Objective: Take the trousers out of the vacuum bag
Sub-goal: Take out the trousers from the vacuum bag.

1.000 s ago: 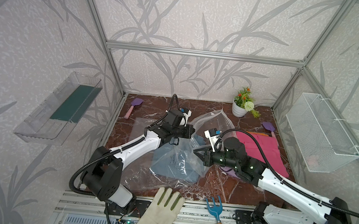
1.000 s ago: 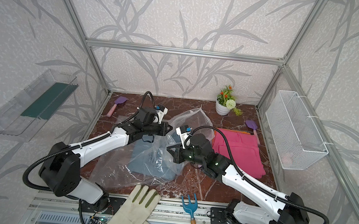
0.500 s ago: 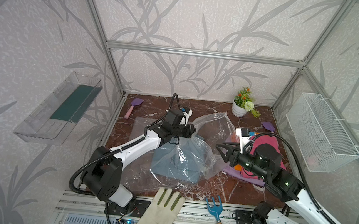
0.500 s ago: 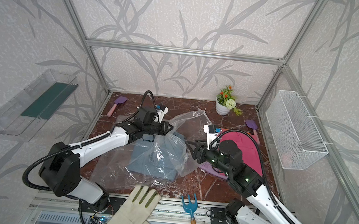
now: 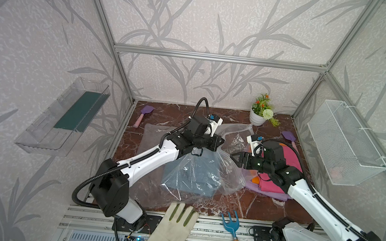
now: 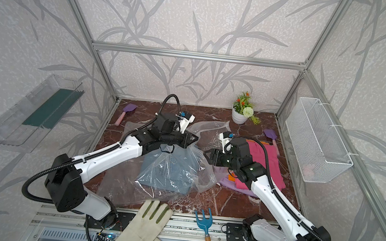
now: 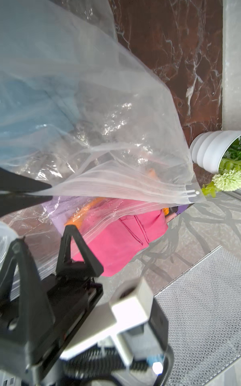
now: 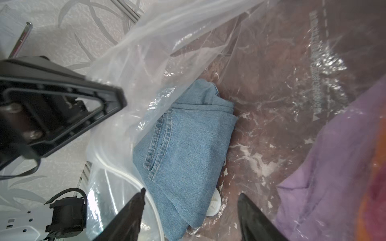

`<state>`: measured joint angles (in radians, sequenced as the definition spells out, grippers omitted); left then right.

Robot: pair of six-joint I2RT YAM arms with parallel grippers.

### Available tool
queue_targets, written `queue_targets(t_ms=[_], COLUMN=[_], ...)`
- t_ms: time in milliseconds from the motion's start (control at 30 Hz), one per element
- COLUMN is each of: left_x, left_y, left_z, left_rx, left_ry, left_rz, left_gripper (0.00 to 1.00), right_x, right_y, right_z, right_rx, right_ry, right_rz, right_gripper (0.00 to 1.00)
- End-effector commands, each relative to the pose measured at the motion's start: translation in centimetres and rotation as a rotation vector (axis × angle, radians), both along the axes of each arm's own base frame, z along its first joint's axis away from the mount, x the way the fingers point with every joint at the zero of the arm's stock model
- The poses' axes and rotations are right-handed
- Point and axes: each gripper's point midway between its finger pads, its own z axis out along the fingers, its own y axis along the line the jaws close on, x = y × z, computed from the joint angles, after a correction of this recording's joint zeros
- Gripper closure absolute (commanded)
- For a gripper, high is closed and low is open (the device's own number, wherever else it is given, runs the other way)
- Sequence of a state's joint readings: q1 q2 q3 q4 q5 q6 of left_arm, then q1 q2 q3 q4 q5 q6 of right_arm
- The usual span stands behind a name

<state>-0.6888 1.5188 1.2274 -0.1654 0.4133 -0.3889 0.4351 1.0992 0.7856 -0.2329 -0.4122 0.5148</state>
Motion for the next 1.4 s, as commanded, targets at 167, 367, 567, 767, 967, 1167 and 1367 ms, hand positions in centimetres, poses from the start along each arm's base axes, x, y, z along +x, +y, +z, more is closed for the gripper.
queue_targets(t_ms=[167, 367, 567, 767, 967, 1167, 1367], left_x=[-0.9, -1.3, -1.8, -2.3, -2.6, -2.6, -2.6], left_y=[-0.7, -0.2, -0.1, -0.2, -0.3, -0.2, -0.2], left_z=[0.1, 0.2, 0.2, 0.3, 0.5, 0.6, 0.5], left_rx=[0.022, 0.033, 0.030, 0.026, 0.026, 0.028, 0.031], left_ry=[-0.027, -0.040, -0.049, -0.056, -0.062, -0.064, -0.064], left_rz=[-0.039, -0.036, -0.051, -0.065, -0.069, -0.066, -0.067], left_gripper=[1.00, 1.00, 1.00, 1.00, 1.00, 1.00, 1.00], right_x=[2.6, 4.6, 5.2, 5.6, 5.5, 4.9, 4.2], right_y=[0.8, 0.8, 1.9, 2.7, 4.2, 6.1, 7.2], right_z=[-2.3, -2.3, -3.5, -6.0, -8.8, -10.7, -13.0], right_rx=[0.121, 0.252, 0.254, 0.222, 0.206, 0.193, 0.165], right_ry=[0.053, 0.057, 0.127, 0.187, 0.253, 0.299, 0.345], right_rz=[0.024, -0.015, 0.038, 0.054, 0.084, 0.125, 0.143], right_gripper=[0.30, 0.33, 0.32, 0.29, 0.26, 0.25, 0.25])
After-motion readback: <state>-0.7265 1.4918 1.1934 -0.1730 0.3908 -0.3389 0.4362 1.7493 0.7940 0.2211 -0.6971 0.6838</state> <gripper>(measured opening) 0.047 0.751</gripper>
